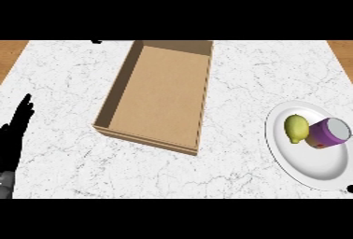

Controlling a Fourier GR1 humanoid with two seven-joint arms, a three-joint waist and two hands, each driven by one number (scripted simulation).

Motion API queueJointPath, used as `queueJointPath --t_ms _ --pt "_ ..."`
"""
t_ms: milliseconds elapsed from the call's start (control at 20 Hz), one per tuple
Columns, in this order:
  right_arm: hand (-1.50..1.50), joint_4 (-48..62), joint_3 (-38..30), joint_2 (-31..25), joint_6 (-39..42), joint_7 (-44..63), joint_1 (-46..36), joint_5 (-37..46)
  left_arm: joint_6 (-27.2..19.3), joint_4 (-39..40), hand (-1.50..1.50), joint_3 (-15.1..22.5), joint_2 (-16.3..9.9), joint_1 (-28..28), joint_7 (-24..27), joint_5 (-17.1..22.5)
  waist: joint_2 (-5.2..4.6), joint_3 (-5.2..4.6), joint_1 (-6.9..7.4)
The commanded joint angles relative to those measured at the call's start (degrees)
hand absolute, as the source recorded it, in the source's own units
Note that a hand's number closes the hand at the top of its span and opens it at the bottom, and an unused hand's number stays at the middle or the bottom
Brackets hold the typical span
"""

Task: Pick the can from the plate and place it in the cardboard box

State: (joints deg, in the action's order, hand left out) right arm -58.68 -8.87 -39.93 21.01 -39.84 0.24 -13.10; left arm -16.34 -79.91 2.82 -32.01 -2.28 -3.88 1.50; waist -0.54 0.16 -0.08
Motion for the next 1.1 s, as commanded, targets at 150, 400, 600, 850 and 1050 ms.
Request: queueJointPath --t_ms 150,400,600,850,1050 --pt "-1.50 12.30 0.48 -9.04 -1.96 -9.80 -7.51 11.88 0.51 1.79 0.00 0.49 0.37 -1.69 0.27 -2.34 0.19 -0.02 1.24" --pt "-1.50 15.33 7.46 -15.16 -1.53 -10.44 -10.44 22.47 0.63 3.39 0.00 1.09 2.12 -3.57 -0.22 -2.61 0.00 -0.01 1.70" --pt "-1.50 11.63 13.38 -16.04 0.15 -1.82 -15.78 28.04 2.77 6.88 0.00 -0.92 0.85 -6.96 -0.75 -1.76 0.07 -0.17 1.38" --pt "-1.50 14.09 18.54 -16.04 4.04 2.45 -22.39 35.09 2.24 5.30 0.00 -0.24 2.32 -3.37 1.94 -3.16 0.24 -0.15 1.76" --pt "-1.50 13.95 19.17 -12.66 7.82 6.17 -25.66 36.88 3.89 5.33 0.00 -2.12 1.23 -6.82 -2.39 -3.53 0.42 -0.15 0.79"
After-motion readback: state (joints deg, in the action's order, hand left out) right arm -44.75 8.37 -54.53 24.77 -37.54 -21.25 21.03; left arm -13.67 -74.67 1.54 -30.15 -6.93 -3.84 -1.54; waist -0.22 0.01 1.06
